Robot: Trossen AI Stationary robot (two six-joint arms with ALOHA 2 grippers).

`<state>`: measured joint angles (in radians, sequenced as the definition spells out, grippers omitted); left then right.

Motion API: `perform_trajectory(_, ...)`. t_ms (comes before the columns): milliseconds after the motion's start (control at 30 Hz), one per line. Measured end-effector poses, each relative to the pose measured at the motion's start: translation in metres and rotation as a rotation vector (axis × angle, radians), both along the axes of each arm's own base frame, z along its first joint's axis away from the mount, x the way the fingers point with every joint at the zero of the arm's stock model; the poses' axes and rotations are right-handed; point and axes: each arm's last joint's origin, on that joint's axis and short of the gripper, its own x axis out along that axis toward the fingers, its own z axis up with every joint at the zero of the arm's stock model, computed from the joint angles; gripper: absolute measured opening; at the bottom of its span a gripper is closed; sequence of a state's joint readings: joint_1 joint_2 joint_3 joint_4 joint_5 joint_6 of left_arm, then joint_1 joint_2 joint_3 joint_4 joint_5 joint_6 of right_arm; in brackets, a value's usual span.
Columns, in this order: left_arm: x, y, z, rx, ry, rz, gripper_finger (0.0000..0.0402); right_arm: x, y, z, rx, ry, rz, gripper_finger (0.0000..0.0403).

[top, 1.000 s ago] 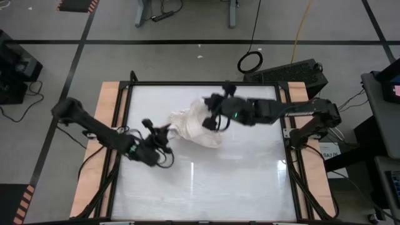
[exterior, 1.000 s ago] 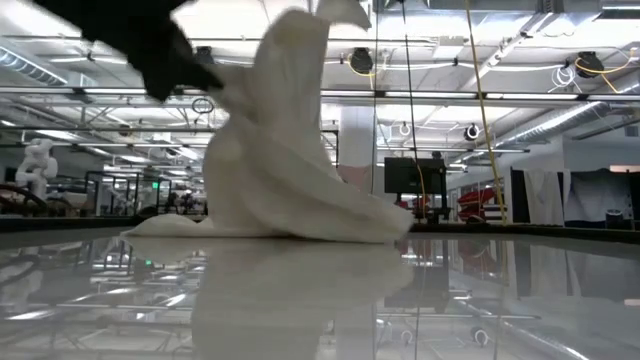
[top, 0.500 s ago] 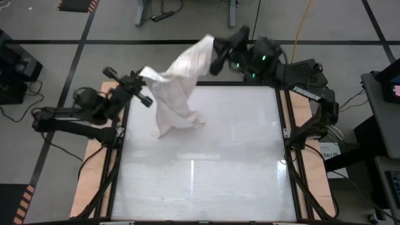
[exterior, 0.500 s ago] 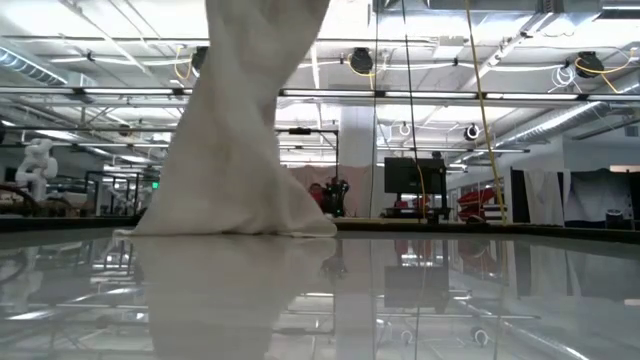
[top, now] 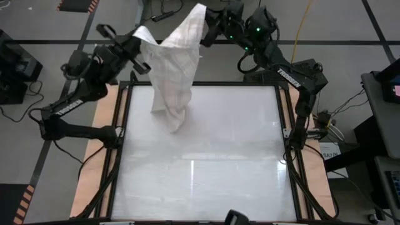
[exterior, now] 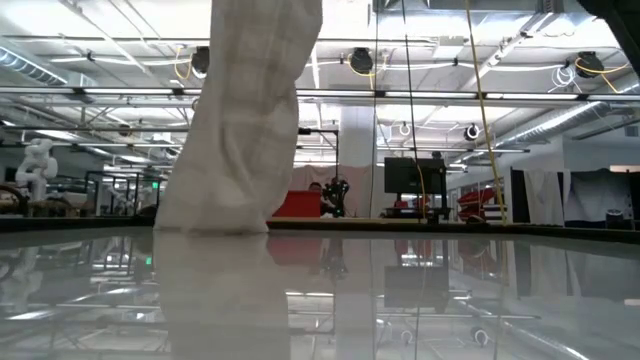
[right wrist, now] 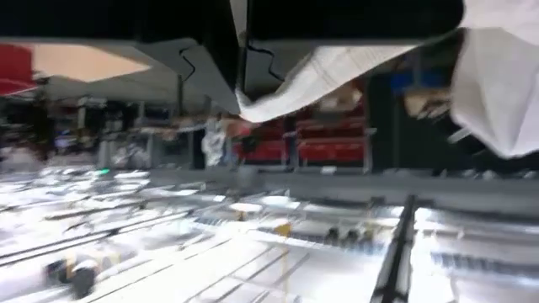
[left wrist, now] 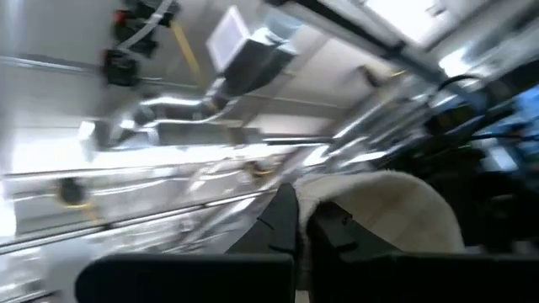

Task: Roll towel
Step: Roll the white-brown patterned towel

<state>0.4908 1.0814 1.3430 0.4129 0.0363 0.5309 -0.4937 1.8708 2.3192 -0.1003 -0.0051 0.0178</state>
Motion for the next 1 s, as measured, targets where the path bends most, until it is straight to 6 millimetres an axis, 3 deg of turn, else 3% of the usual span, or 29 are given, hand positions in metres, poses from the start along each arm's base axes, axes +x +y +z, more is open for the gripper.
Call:
perform_trajectory(167, 0.001, -0.01, 0.017, 0.0, 0.016, -0.248, 0.0003, -0.016, 0.027, 0.006, 0.054, 0.143, 0.033, 0.0002)
perform_trajectory(300, 0.002, -0.018, 0.015, -0.097, 0.052, -0.438, 0.0003, -0.038, 0.045, 0.007, 0.136, 0.271, 0.043, 0.0002)
perform_trajectory(600, 0.016, -0.034, -0.011, -0.376, 0.347, -0.76, 0.0003, -0.039, 0.083, -0.02, 0.306, 0.562, 0.147, 0.0002)
perform_trajectory(767, 0.024, -0.057, -0.025, -0.482, 0.507, -0.978, 0.0003, -0.036, 0.107, -0.039, 0.395, 0.739, 0.204, 0.0002)
perform_trajectory(1000, 0.045, -0.099, -0.069, -0.575, 0.712, -1.126, 0.0004, -0.027, 0.146, -0.062, 0.437, 0.903, 0.275, 0.0002)
